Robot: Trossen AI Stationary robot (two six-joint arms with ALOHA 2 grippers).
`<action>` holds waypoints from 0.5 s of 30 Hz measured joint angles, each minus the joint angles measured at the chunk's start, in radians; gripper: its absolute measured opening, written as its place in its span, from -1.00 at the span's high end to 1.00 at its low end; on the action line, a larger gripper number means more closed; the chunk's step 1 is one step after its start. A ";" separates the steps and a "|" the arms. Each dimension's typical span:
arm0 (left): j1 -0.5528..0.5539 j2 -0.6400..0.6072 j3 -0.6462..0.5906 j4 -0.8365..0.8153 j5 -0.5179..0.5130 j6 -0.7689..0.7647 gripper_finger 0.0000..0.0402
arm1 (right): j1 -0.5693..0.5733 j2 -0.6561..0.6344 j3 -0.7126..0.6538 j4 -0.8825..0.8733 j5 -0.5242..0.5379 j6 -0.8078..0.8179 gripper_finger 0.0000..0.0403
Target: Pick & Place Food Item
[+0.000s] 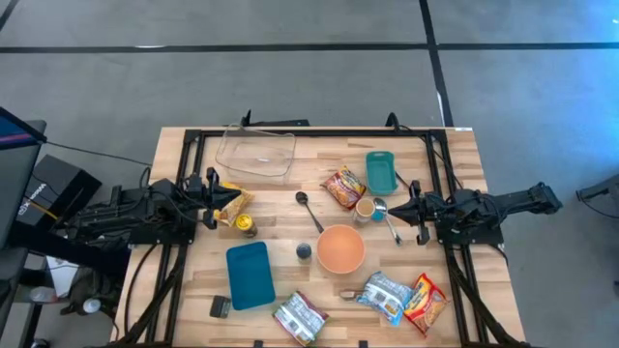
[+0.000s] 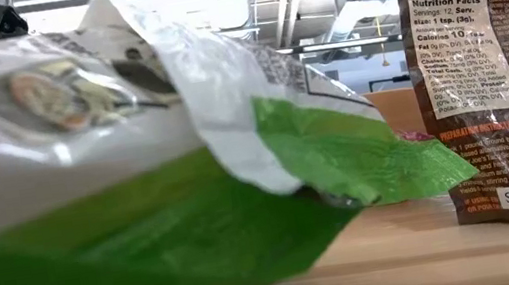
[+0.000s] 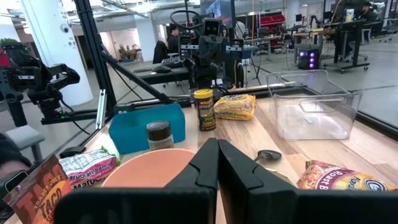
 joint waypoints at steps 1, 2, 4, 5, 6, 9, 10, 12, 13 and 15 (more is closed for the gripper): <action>0.000 0.000 0.000 0.000 0.000 0.000 1.00 | -0.002 0.000 0.000 0.000 0.001 0.000 1.00; 0.000 0.000 0.000 0.000 0.000 0.000 1.00 | -0.005 0.000 0.000 0.000 0.004 0.000 1.00; 0.000 0.000 0.000 0.000 0.000 0.000 1.00 | -0.011 0.000 0.000 0.000 0.004 0.000 1.00; 0.000 0.000 0.000 0.000 0.000 0.000 1.00 | -0.013 0.000 0.000 0.000 0.004 0.000 1.00; 0.000 0.000 0.000 0.000 0.000 0.000 1.00 | -0.015 0.000 0.000 0.000 0.004 0.000 1.00; 0.000 0.000 0.000 0.000 0.000 0.000 1.00 | -0.017 0.000 0.000 0.001 0.004 0.001 1.00; 0.000 0.000 0.000 0.000 0.000 0.000 1.00 | -0.017 0.000 0.000 0.004 0.006 0.006 1.00; 0.000 0.000 0.000 0.000 0.000 0.000 1.00 | -0.017 0.000 0.000 0.034 0.011 0.066 1.00; 0.000 0.000 0.000 0.000 0.000 0.000 1.00 | -0.018 0.000 0.000 0.061 0.014 0.105 1.00; 0.000 0.000 0.000 0.000 0.000 0.000 1.00 | -0.023 0.000 0.000 0.125 0.047 0.175 1.00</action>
